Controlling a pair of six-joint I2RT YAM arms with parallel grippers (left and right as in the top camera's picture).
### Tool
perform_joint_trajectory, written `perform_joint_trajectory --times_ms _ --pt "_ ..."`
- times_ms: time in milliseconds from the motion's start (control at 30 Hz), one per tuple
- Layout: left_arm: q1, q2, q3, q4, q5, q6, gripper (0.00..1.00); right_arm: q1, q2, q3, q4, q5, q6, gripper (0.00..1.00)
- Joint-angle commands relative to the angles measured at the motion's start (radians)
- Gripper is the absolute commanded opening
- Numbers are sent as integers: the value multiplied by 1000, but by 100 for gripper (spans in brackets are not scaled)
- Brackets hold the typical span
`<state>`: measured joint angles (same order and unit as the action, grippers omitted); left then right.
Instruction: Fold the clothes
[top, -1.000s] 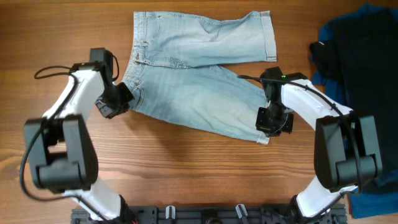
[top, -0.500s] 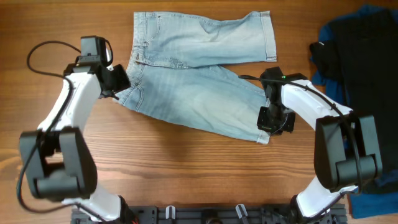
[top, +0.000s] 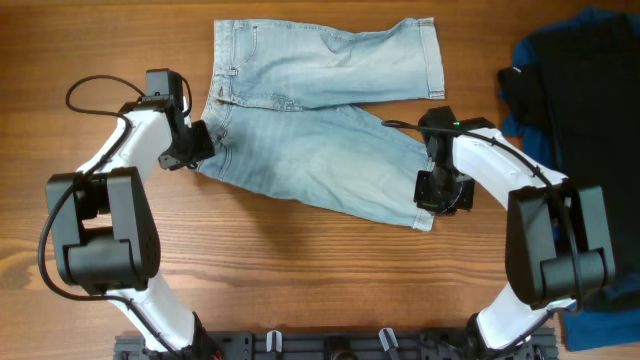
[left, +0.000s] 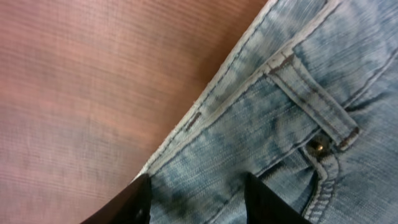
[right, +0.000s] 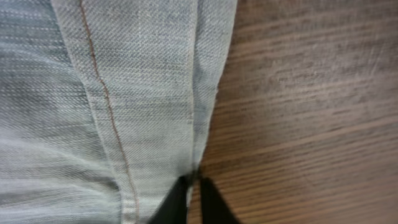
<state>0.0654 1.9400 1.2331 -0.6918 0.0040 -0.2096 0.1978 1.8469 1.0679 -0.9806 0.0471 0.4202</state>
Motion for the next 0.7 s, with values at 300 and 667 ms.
perform_joint_trajectory --times_ms 300,667 --pt "-5 45 -60 -259 51 -129 37 -1 -201 19 85 -29 -116 31" --pt "-5 41 -88 -369 50 -170 18 -1 -205 19 220 -29 -159 39"
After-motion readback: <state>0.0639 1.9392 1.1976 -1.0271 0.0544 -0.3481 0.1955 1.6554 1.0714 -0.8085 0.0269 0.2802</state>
